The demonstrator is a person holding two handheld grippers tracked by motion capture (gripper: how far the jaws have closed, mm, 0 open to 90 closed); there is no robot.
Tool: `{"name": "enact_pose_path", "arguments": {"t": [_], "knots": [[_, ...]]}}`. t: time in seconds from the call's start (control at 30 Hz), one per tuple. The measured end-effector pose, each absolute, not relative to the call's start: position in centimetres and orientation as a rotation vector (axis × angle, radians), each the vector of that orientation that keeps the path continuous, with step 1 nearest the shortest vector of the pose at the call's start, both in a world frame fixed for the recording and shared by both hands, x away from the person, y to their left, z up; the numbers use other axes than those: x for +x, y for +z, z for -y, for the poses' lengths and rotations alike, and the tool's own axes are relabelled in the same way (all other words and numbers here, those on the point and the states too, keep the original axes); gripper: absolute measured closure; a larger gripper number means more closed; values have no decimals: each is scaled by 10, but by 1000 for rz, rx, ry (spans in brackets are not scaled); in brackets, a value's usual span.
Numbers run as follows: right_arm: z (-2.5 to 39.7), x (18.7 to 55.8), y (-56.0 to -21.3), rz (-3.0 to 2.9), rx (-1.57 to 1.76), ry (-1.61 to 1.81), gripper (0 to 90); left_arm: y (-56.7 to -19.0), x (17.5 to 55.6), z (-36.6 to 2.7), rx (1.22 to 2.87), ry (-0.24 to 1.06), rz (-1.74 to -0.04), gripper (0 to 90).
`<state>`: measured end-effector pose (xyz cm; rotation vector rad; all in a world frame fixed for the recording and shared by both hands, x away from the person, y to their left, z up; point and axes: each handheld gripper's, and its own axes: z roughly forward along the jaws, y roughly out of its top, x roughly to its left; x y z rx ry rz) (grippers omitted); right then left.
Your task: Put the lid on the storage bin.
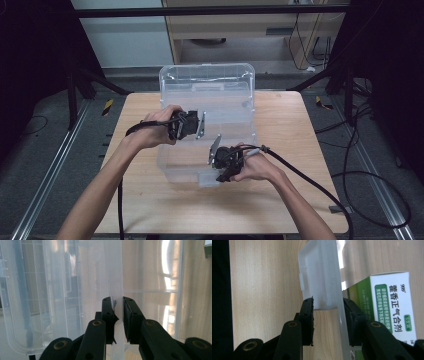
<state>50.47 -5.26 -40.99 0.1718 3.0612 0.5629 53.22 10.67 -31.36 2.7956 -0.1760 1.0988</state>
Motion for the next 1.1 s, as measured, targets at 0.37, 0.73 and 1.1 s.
{"name": "enact_pose_path", "arguments": {"t": [0.37, 0.73, 1.1], "knots": [[54, 505, -410, -3057, 172, 587, 639, -316, 522, -108, 2799, 1112, 165, 795], [54, 505, -410, -3060, 178, 593, 637, -320, 514, -111, 2783, 1104, 160, 794], [55, 504, -410, -3050, 174, 606, 630, -323, 508, -112, 2769, 1099, 148, 793]]}}
